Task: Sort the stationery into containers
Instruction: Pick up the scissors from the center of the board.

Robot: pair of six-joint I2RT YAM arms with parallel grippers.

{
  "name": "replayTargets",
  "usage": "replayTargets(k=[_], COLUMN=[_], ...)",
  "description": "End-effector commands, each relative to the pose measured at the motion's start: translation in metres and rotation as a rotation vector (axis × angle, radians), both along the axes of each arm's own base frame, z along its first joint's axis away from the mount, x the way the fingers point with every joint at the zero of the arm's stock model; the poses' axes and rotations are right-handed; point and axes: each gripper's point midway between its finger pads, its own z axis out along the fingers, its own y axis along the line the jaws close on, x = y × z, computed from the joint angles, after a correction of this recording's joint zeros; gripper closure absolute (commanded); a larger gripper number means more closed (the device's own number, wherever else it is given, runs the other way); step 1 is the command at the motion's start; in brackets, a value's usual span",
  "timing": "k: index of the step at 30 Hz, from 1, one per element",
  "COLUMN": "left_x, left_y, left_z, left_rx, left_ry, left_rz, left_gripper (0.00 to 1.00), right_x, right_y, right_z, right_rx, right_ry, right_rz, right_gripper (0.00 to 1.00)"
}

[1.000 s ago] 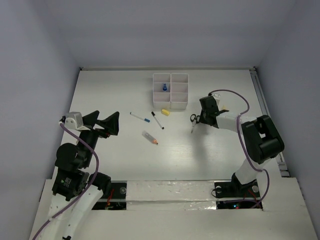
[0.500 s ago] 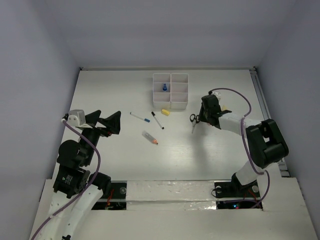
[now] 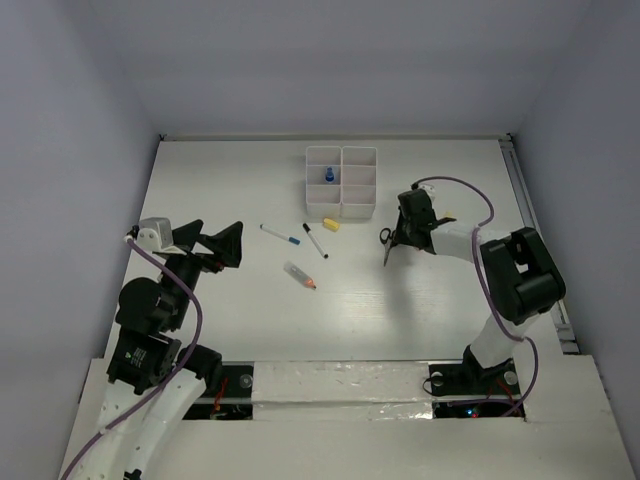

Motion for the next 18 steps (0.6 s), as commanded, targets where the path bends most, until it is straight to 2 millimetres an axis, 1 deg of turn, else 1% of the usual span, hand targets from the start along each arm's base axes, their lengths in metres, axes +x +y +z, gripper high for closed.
replayTargets(k=[1, 5, 8, 12, 14, 15, 17, 18], left_x=[0.002, 0.003, 0.003, 0.003, 0.003, 0.004, 0.004, 0.004], left_y=[-0.003, -0.003, -0.002, -0.001, -0.001, 0.001, 0.001, 0.001], left_z=[0.008, 0.008, 0.008, 0.008, 0.009, 0.008, 0.008, 0.008], left_rx=[0.0, 0.003, 0.004, 0.004, 0.003, 0.004, 0.005, 0.006], left_ry=[-0.032, -0.03, -0.031, -0.031, -0.033, -0.031, -0.03, -0.03], left_rz=[-0.01, -0.011, -0.005, 0.0, -0.002, 0.007, 0.007, 0.008], left_gripper=[0.01, 0.01, 0.01, 0.01, 0.01, 0.01, 0.01, 0.01], right_x=[0.015, 0.017, 0.021, 0.021, 0.022, 0.02, 0.02, 0.019], right_y=[-0.002, -0.007, -0.01, -0.011, -0.009, -0.009, -0.01, -0.009], right_z=[0.004, 0.001, 0.002, -0.004, -0.006, -0.01, -0.012, -0.014], right_rx=[-0.032, -0.074, -0.107, -0.13, -0.131, -0.136, -0.155, -0.152], right_ry=[-0.028, -0.018, -0.019, 0.004, 0.011, 0.028, 0.042, 0.051], right_rz=[-0.006, -0.004, 0.001, 0.02, 0.03, 0.037, 0.05, 0.058], right_gripper=[0.73, 0.74, 0.75, 0.77, 0.82, 0.83, 0.88, 0.92])
